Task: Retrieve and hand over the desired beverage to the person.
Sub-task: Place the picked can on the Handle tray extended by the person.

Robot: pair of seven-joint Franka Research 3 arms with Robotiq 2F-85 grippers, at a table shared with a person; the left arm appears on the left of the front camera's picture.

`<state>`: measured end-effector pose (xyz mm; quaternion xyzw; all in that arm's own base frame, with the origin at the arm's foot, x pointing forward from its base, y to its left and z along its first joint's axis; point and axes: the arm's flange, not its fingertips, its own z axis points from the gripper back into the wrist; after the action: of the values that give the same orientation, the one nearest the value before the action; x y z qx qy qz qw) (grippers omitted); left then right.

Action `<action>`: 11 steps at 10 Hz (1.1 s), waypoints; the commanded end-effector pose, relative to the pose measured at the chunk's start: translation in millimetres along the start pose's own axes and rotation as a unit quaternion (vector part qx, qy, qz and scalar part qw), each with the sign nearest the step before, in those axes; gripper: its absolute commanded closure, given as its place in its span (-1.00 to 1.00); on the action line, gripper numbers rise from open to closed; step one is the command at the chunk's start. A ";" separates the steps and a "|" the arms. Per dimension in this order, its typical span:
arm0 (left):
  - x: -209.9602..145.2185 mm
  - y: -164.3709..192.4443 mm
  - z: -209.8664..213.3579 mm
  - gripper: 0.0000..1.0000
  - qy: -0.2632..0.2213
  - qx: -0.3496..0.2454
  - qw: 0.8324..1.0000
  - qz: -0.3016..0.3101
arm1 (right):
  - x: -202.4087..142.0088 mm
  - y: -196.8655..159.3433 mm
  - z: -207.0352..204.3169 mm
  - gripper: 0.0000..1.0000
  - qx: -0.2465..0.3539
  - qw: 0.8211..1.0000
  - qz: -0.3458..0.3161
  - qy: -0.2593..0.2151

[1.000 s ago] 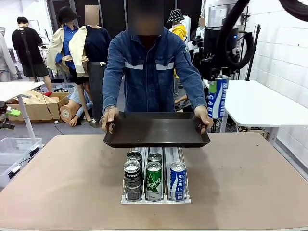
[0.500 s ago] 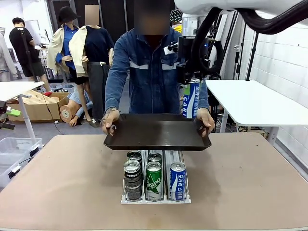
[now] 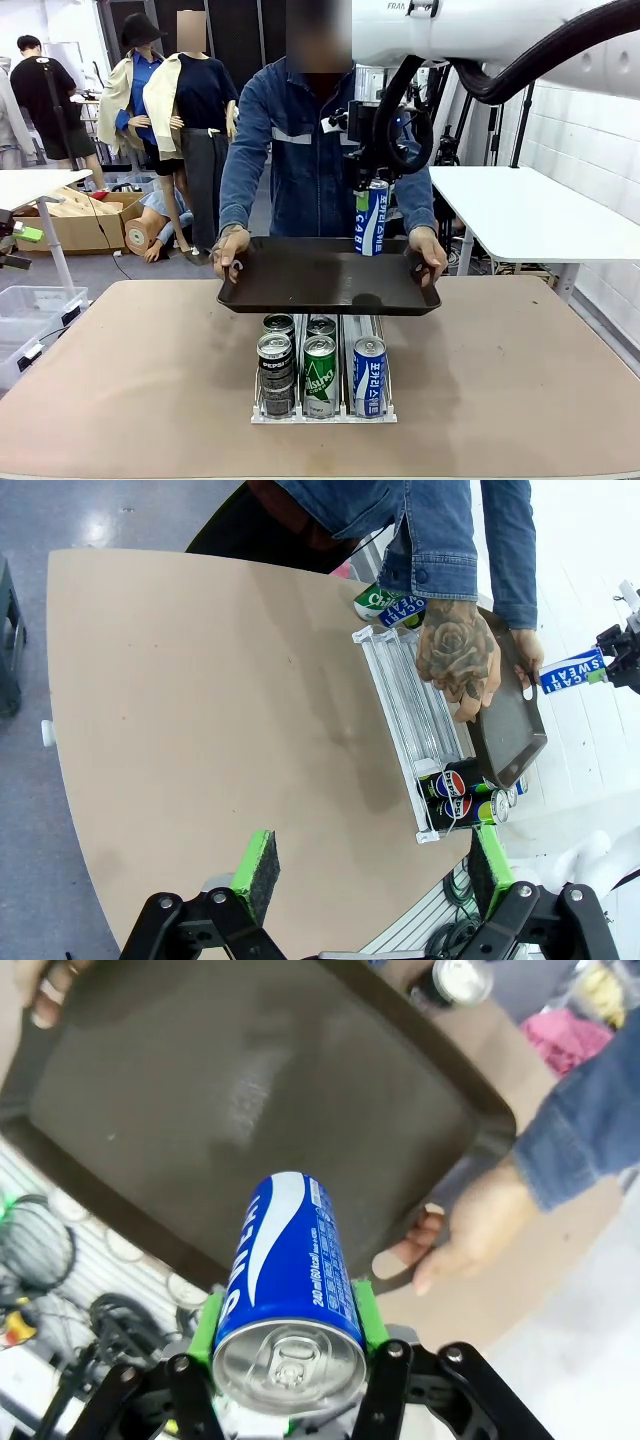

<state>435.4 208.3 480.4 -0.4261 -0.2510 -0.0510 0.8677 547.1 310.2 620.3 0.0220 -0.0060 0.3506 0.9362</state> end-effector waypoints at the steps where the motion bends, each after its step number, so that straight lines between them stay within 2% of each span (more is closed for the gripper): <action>1: -1.0 -0.7 1.9 -1.00 -0.002 -0.002 1.000 -0.002 | 18.9 0.0 11.5 0.97 0.002 1.000 0.007 -0.009; 11: -1.0 -0.7 1.9 -1.00 -0.002 -0.002 1.000 -0.002 | 35.9 -10.1 -45.5 0.97 0.019 0.999 0.027 0.007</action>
<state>435.4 208.3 480.3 -0.4261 -0.2510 -0.0510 0.8677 577.0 325.7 571.7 0.0350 0.0154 0.3640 0.9306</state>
